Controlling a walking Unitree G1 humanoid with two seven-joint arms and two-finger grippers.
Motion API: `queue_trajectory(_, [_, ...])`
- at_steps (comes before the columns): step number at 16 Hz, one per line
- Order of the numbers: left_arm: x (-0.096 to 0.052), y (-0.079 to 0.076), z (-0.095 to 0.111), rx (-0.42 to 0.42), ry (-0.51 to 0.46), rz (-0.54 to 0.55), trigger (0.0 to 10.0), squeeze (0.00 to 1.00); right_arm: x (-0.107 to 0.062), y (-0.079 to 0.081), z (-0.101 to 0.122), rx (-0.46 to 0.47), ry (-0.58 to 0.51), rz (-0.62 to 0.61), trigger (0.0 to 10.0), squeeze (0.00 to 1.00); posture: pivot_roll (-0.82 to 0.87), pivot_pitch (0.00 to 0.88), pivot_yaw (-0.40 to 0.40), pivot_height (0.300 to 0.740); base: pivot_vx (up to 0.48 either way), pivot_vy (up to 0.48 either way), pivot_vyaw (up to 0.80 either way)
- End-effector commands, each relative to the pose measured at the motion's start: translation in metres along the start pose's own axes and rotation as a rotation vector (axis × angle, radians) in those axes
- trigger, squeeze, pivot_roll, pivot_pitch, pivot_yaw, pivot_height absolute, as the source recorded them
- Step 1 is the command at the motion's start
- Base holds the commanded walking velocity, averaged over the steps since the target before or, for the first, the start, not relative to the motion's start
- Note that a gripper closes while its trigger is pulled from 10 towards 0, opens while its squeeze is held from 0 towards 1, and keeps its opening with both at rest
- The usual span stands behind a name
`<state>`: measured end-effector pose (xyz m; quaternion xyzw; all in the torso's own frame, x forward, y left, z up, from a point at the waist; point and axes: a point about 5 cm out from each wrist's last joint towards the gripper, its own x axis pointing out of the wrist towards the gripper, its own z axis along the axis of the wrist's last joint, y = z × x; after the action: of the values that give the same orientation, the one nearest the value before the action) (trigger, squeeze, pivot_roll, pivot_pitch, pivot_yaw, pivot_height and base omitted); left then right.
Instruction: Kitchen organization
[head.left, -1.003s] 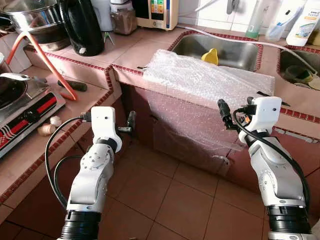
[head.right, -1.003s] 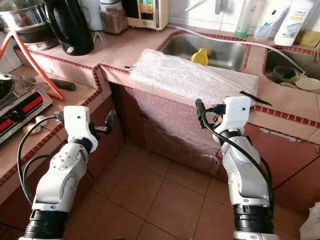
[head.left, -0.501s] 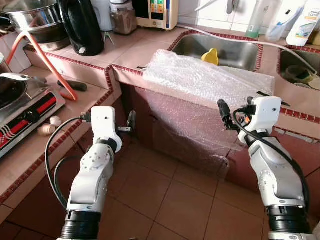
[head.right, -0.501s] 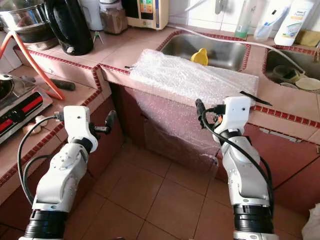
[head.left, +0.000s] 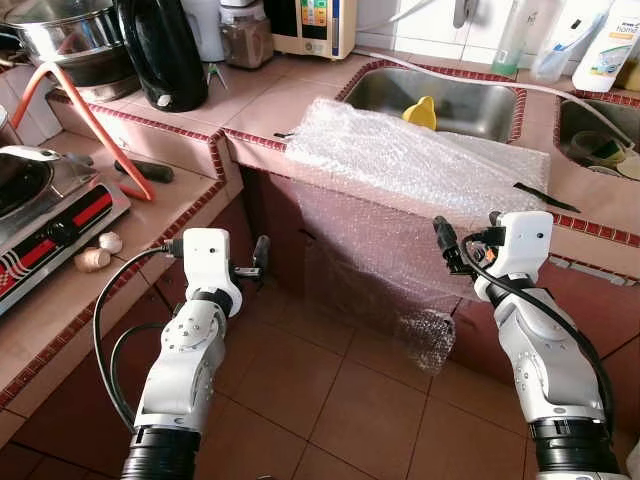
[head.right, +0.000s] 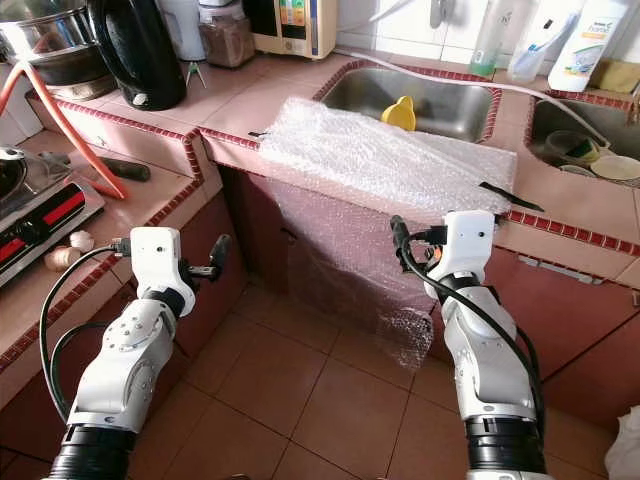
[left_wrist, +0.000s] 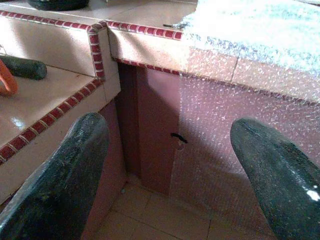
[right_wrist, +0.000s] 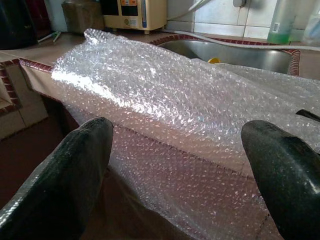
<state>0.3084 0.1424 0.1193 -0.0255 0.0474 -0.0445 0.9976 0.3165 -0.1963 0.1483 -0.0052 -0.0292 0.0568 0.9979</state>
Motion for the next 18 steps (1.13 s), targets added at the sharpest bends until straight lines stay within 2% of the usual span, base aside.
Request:
queue_trajectory(1, [0.0009, 0.0008, -0.0005, 0.009, 0.001, -0.006, 10.0, 0.00, 0.0014, 0.0029, 0.0005, -0.002, -0.005, 0.013, 10.0, 0.07, -0.07, 0.072, 0.046, 0.740, 0.000, 0.000, 0.00])
queue_trajectory(18, [0.0017, -0.0005, -0.0059, 0.024, 0.014, -0.011, 10.0, 0.00, 0.0031, 0.0057, -0.0024, 0.006, 0.001, 0.020, 10.0, 0.07, -0.07, 0.076, 0.045, 0.740, 0.000, 0.000, 0.00])
